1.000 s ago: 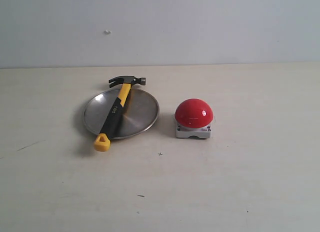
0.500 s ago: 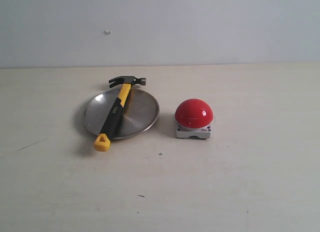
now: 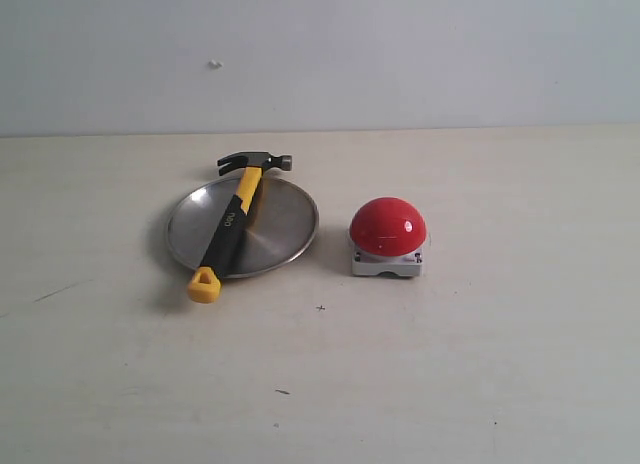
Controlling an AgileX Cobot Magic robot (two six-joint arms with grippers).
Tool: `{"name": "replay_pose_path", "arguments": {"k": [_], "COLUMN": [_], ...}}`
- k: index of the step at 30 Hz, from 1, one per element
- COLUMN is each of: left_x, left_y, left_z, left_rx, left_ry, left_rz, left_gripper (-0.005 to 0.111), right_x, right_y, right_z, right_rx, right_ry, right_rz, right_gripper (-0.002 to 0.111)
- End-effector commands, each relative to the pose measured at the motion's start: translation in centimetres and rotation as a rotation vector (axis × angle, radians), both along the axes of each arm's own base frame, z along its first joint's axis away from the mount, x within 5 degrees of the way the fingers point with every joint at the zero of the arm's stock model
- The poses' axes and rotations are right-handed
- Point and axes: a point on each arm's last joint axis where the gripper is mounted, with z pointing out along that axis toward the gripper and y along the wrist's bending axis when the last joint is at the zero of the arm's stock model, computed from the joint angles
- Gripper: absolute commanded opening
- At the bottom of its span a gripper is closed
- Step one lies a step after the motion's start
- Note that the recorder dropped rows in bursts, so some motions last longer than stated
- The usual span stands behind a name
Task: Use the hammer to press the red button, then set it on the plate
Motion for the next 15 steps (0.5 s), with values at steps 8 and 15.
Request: {"name": "replay_pose_path", "arguments": {"k": [8, 15], "left_x": [-0.04, -0.04], "left_y": [0.13, 0.13], "left_z": [-0.43, -0.43], "left_rx": [0.026, 0.026], "left_ry": [0.033, 0.033], "left_rz": [0.012, 0.012], "left_gripper": [0.0, 0.0], "right_x": [-0.04, -0.04], "right_y": [-0.03, -0.03], "right_z": [-0.09, -0.09], "right_rx": [-0.001, -0.001], "right_ry": [-0.007, -0.007], "right_rz": [-0.005, -0.005], "right_gripper": [0.0, 0.0]}}
